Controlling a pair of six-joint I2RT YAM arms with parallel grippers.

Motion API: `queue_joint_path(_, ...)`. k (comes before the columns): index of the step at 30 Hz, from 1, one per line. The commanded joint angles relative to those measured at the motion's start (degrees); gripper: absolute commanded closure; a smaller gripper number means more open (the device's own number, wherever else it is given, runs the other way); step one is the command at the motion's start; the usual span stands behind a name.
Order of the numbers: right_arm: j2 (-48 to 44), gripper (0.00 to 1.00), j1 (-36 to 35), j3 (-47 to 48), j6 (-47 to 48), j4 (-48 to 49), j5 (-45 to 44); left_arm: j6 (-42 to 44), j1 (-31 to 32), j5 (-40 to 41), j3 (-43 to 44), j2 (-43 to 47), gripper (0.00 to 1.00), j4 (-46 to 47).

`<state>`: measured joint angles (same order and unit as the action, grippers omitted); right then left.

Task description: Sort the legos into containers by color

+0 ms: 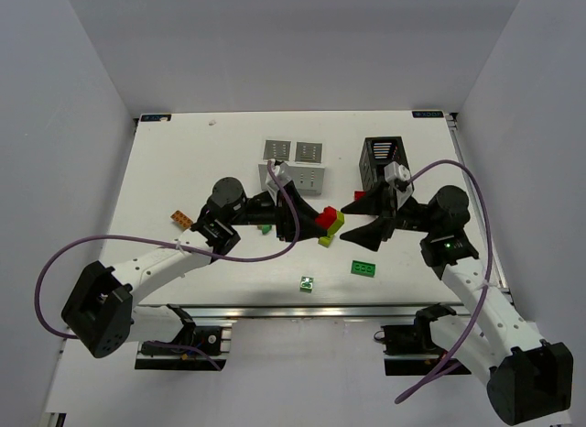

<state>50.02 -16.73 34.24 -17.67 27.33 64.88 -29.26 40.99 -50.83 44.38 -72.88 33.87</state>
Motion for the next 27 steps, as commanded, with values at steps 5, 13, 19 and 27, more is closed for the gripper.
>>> queue_joint_path(5, 0.87, 0.26, -2.16, -0.4, -1.75, 5.18, -0.2, -1.33, 0.14, -1.47, -0.52, -0.77, 1.0, 3.13)
queue_joint_path(13, 0.87, 0.28, -3.48, -0.58, -2.9, 7.03, -0.37, -0.8, 0.32, -1.2, -0.44, -1.74, 1.0, 2.52)
queue_joint_path(19, 0.96, 0.31, -3.48, -0.75, -2.89, 7.56, -1.07, -0.28, 0.49, -1.12, -0.26, -1.91, 1.0, 1.82)
queue_joint_path(27, 2.27, 0.53, -3.57, -1.11, -5.35, 12.13, -0.02, 0.43, 0.76, -0.94, -0.08, -2.35, 1.0, 0.94)
